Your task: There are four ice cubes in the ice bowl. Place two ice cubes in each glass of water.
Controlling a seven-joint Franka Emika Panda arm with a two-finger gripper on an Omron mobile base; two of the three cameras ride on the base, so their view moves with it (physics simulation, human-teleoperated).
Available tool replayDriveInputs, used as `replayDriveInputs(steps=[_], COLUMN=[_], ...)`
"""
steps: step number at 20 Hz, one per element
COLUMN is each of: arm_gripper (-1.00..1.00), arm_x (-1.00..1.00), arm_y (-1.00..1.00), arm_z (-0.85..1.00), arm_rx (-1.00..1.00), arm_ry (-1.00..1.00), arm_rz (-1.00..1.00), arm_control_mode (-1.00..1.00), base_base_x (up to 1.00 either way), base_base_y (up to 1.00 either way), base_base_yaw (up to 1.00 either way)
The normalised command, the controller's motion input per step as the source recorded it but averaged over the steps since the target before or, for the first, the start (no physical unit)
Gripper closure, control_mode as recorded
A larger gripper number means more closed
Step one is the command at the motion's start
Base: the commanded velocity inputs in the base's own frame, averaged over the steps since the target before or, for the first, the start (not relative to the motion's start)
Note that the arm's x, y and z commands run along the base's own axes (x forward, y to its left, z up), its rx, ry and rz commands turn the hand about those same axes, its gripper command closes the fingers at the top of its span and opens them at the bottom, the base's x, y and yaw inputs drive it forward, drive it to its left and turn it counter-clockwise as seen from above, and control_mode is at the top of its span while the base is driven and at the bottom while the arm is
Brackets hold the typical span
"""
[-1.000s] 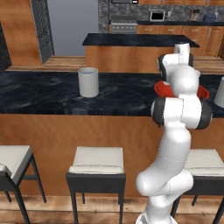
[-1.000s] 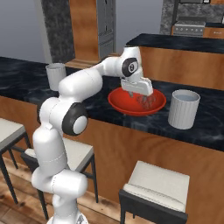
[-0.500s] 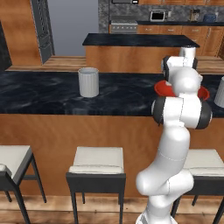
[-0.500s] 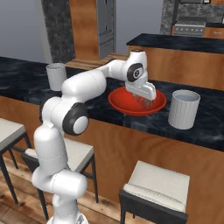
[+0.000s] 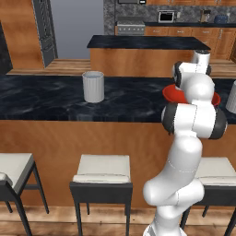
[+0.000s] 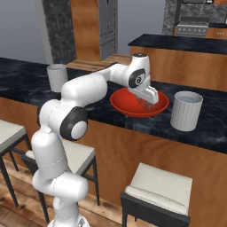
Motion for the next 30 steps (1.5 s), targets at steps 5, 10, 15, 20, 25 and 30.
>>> replayDriveInputs(steps=[5,10,15,20,25,30], arm_gripper=[1.0,1.0,1.0,1.0,1.0,1.0], arm_x=[0.32,0.37,0.18,0.0,-0.3,-0.94], arm_y=[0.2,0.51,0.45,0.52,0.35,0.25], arm_z=[-0.73,-0.68,-0.33,0.06,0.67,0.94], arm_rx=[0.0,0.0,0.0,0.05,0.0,-0.09], arm_ry=[-0.05,-0.01,-0.09,-0.25,-0.07,0.0], arm_rz=[-0.07,-0.09,-0.08,-0.02,0.01,0.13], arm_control_mode=[-1.0,-1.0,-1.0,-1.0,-1.0,-1.0], base_base_x=[0.0,0.0,0.0,0.0,0.0,0.0], base_base_y=[0.0,0.0,0.0,0.0,0.0,0.0], base_base_yaw=[0.0,0.0,0.0,0.0,0.0,0.0])
